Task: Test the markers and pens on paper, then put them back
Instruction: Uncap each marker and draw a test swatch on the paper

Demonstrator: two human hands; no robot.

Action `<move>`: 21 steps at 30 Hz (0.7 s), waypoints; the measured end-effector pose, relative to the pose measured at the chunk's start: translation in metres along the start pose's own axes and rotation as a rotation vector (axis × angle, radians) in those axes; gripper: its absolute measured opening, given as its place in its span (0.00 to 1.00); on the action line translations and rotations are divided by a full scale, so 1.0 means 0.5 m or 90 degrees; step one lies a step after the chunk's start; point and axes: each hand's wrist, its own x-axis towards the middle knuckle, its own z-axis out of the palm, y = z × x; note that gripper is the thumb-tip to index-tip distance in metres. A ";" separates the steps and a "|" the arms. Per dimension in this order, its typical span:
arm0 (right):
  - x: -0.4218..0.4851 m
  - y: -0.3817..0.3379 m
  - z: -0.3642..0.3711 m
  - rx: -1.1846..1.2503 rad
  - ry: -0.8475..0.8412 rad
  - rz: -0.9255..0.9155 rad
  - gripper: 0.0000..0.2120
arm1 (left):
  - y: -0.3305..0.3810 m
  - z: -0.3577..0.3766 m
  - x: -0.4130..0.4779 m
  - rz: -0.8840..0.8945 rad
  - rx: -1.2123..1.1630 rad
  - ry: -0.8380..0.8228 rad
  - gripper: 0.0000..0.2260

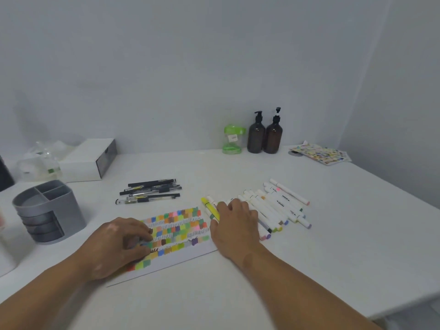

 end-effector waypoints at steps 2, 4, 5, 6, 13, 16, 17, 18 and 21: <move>0.007 0.005 0.001 0.002 0.001 0.004 0.17 | -0.002 -0.001 0.009 -0.004 -0.025 -0.004 0.06; 0.013 0.006 0.002 0.008 0.003 0.005 0.17 | -0.004 -0.004 0.020 -0.007 -0.041 -0.014 0.05; 0.017 0.005 0.004 0.010 0.004 0.006 0.17 | -0.003 -0.006 0.027 -0.007 -0.045 -0.019 0.06; 0.020 0.006 0.005 0.011 0.006 0.006 0.17 | -0.002 -0.007 0.033 -0.007 -0.050 -0.021 0.07; 0.040 0.021 0.017 0.026 0.018 0.015 0.17 | 0.002 0.008 0.046 -0.009 -0.077 -0.002 0.08; 0.040 0.024 0.020 0.034 0.021 0.032 0.17 | 0.013 0.008 0.040 0.008 -0.063 -0.004 0.13; 0.039 0.023 0.021 0.035 0.023 0.038 0.17 | 0.016 0.008 0.039 0.013 -0.054 -0.003 0.15; 0.038 0.023 0.023 0.034 0.027 0.041 0.18 | 0.017 0.007 0.037 0.015 -0.049 -0.001 0.15; 0.038 0.023 0.024 0.025 0.038 0.047 0.18 | 0.018 0.005 0.033 0.016 -0.043 0.013 0.12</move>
